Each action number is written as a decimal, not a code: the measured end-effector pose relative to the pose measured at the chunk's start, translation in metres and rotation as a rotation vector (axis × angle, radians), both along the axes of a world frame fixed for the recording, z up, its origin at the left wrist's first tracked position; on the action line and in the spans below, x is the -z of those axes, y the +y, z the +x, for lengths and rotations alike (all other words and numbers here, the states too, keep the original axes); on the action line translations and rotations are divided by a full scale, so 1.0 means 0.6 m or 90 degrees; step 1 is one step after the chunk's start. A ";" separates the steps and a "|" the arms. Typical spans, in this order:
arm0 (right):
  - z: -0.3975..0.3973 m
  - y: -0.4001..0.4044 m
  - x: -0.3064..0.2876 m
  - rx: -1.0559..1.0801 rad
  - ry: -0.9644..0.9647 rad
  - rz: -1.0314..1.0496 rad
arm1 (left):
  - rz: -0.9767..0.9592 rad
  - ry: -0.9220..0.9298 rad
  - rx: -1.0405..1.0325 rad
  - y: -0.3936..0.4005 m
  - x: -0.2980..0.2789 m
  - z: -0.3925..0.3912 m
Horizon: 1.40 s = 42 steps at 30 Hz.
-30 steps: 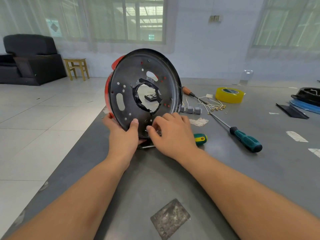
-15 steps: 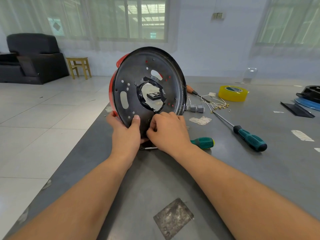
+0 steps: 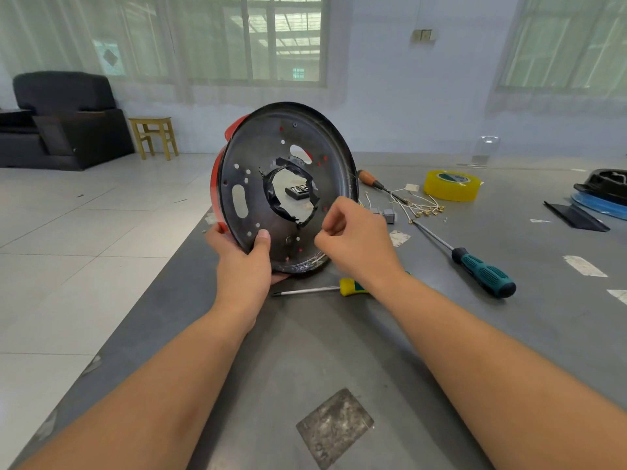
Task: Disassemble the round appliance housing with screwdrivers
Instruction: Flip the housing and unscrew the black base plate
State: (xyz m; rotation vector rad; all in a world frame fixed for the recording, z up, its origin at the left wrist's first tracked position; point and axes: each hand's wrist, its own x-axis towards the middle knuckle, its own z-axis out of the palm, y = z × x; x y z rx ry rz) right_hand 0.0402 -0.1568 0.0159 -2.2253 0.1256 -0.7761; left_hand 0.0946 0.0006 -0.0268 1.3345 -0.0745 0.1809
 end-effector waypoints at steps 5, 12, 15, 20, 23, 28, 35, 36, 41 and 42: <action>-0.006 -0.048 -0.001 -0.033 0.045 -0.018 | -0.012 0.012 0.011 0.002 0.001 0.004; -0.010 -0.169 -0.032 0.019 0.048 0.149 | -0.033 0.019 0.019 0.003 0.000 0.012; -0.012 -0.261 -0.036 0.082 0.055 0.180 | -0.029 0.021 0.020 0.002 0.000 0.016; -0.017 -0.415 0.003 0.243 0.135 0.095 | -0.022 0.017 0.012 0.002 0.005 0.022; -0.010 -0.461 0.035 0.286 0.196 0.048 | -0.022 0.001 0.002 0.002 0.009 0.024; 0.032 -0.482 0.049 0.260 0.187 0.026 | -0.031 -0.015 -0.012 0.002 0.014 0.030; 0.076 -0.497 0.052 0.249 0.148 -0.024 | -0.044 -0.033 -0.017 0.003 0.018 0.034; 0.078 -0.499 0.052 0.249 0.149 -0.031 | -0.044 -0.038 -0.016 0.002 0.017 0.033; 0.080 -0.508 0.053 0.245 0.164 -0.048 | -0.040 -0.055 -0.017 0.001 0.016 0.029; 0.080 -0.509 0.053 0.244 0.165 -0.045 | -0.039 -0.055 -0.017 0.001 0.016 0.028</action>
